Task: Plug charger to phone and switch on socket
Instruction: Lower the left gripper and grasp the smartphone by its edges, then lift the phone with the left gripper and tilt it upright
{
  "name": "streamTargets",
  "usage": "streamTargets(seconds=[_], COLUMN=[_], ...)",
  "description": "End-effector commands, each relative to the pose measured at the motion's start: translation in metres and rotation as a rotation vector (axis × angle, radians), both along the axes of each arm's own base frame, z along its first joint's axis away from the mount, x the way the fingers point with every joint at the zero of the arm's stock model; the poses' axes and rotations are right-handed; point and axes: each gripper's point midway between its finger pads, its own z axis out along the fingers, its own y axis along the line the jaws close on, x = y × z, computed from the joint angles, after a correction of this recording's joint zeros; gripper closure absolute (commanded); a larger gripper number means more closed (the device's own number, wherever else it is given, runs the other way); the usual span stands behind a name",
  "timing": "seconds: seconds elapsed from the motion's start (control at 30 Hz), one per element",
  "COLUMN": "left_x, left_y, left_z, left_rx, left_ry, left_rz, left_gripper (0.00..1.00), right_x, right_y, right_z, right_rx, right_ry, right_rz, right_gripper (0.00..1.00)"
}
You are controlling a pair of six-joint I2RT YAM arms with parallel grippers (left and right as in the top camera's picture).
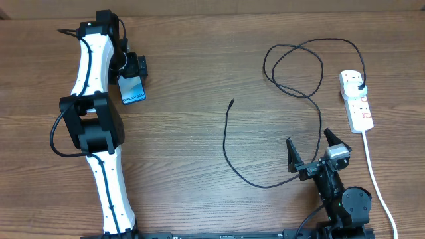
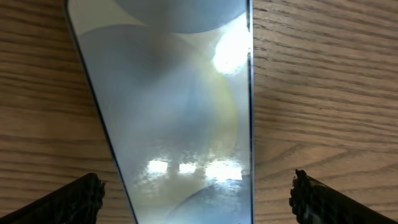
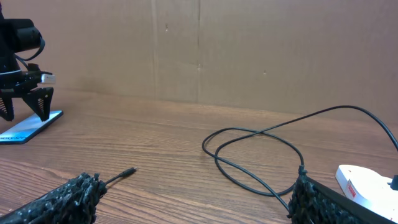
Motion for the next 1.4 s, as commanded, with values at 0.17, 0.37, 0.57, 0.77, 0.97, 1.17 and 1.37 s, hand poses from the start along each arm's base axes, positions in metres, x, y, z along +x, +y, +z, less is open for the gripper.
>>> streamTargets(seconds=[0.17,0.37,0.57,0.77,0.97,1.17,1.37], left_x=[0.001,-0.007,-0.001,-0.001,-0.003,-0.011,-0.028], left_y=[0.004,0.003,0.002,-0.002,-0.002,-0.003,-0.005], left_z=[-0.013,-0.042,-0.045,-0.047,-0.047,-0.044,-0.040], left_rx=[0.028,0.015,0.012,-0.010,-0.010,-0.013,-0.022], left_ry=[0.010,0.077,0.055,0.057,0.062,0.094,0.163], left_rz=[-0.018,-0.027,-0.026,-0.028,-0.027,-0.027,-0.016], left_gripper=[0.00,0.00,0.00,0.21,0.32,0.36,0.41], right_x=[0.000,0.000,0.000,0.000,0.000,0.000,0.000], right_y=[-0.001,-0.001,-0.001,-0.001,-0.001,-0.001,-0.001], right_z=[-0.002,-0.002,-0.002,-0.002,-0.002,-0.002,-0.002], right_rx=[0.003,0.003,0.003,0.003,0.003,0.003,0.003], right_ry=[-0.002,-0.002,-0.002,-0.002,-0.002,-0.002,-0.002], right_rz=[-0.005,-0.005,-0.005,-0.005,-0.005,-0.005,-0.005], right_gripper=[0.00,0.00,0.00,0.00,0.00,0.00,0.00])
